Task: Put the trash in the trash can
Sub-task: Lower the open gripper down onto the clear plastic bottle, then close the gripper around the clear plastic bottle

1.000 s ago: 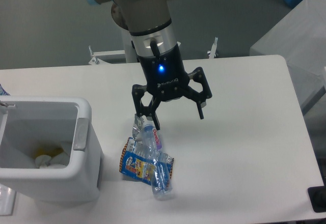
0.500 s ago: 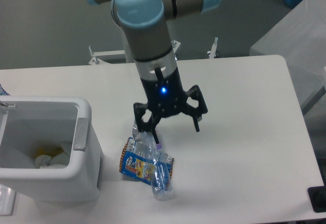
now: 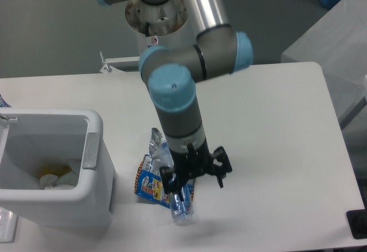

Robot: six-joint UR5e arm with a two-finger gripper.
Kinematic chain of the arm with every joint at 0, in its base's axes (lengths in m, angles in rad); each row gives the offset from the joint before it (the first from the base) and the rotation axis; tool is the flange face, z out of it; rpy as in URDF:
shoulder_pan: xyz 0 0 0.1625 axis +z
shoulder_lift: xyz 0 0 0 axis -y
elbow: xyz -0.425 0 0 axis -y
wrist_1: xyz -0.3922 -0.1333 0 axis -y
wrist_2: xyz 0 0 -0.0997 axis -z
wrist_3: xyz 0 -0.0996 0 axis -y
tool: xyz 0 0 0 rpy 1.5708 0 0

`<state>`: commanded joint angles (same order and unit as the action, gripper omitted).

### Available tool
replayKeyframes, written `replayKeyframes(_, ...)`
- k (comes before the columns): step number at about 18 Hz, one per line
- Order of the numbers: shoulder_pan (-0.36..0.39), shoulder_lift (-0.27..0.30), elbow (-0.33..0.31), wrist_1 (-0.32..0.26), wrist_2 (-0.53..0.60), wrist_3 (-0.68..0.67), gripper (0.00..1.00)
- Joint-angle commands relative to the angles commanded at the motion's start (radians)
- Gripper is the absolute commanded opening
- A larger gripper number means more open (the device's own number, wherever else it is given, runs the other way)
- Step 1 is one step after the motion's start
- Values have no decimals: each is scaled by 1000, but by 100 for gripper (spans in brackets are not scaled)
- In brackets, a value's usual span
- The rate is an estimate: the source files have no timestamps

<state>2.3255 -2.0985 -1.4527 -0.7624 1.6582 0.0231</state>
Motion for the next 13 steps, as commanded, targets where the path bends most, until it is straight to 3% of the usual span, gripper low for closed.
replayKeyframes(6,-3,-32,-12,-6,8,-3,100)
replayKeyframes(13,-9,-57,-47,-17,-60,63,100)
